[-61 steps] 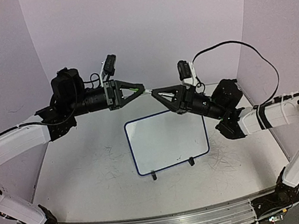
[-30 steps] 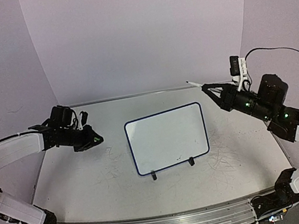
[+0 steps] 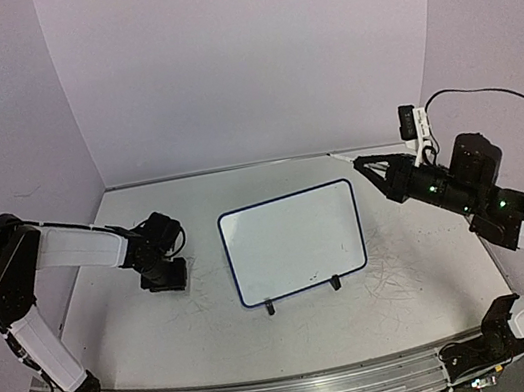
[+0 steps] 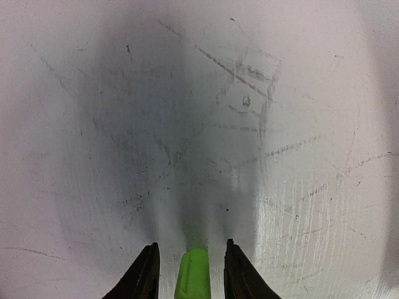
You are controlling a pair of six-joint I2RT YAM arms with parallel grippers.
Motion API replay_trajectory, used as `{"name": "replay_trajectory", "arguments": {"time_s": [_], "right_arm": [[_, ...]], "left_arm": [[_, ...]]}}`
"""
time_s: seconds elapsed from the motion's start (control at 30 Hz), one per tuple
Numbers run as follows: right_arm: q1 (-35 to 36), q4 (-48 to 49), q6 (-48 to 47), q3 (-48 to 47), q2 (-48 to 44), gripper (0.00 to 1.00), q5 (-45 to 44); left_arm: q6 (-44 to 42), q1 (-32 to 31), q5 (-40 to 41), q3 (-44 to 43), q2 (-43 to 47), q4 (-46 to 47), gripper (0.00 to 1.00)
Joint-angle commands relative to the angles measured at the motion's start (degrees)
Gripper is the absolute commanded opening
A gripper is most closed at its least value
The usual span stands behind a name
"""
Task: Write a sentence on the whiteboard
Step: Place the pen cap at the center of the board, then hold the whiteboard at the center of the board.
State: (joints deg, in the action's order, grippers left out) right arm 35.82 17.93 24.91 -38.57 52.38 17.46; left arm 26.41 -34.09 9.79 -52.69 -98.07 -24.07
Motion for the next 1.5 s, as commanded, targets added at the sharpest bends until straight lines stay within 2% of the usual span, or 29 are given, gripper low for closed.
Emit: {"name": "replay_trajectory", "arguments": {"time_s": [0.0, 0.3, 0.5, 0.57, 0.7, 0.9, 1.07, 1.23, 1.47], "right_arm": [[0.24, 0.65, -0.78, -0.6, 0.99, 0.0, -0.05], [0.22, -7.75, -4.36, -2.32, -0.87, 0.0, -10.28], [0.22, -11.77, -6.12, -3.59, -2.64, 0.0, -13.99], [0.26, -12.81, -6.4, -3.98, -2.52, 0.0, -14.82], [0.23, -14.73, -7.1, -4.5, -2.43, 0.0, -15.97], [0.22, -16.15, -7.23, -5.38, -2.28, 0.0, -16.35], [0.24, -16.08, -7.48, -5.77, -0.99, 0.0, -12.14], [0.29, -14.96, -8.13, -6.61, 1.15, 0.0, -9.27], [2.04, -12.69, -8.51, -8.1, 4.41, 0.0, -7.46]], "left_arm": [[-0.82, -0.12, -0.03, -1.67, 6.03, 0.22, 0.42], [-0.95, -0.1, -1.76, -4.31, 17.08, -4.38, 0.58], [-2.97, 1.35, -7.3, -6.09, 24.78, -5.53, 0.83], [-4.64, 3.15, -10.99, -6.84, 26.4, -5.42, 0.88], [-7.54, 5.55, -13.34, -7.45, 29.18, -2.72, 0.99], [-8.42, 9.72, -24.28, -3.19, 31.31, 9.97, 0.99], [-4.83, 12.6, -35.6, -3.26, 23.51, 17.71, 0.99], [-1.6, 13.33, -48.0, -2.96, 14.7, 27.39, 0.94], [-3.01, 13.43, -52.77, -8.36, 9.85, 27.99, 0.92]]}}
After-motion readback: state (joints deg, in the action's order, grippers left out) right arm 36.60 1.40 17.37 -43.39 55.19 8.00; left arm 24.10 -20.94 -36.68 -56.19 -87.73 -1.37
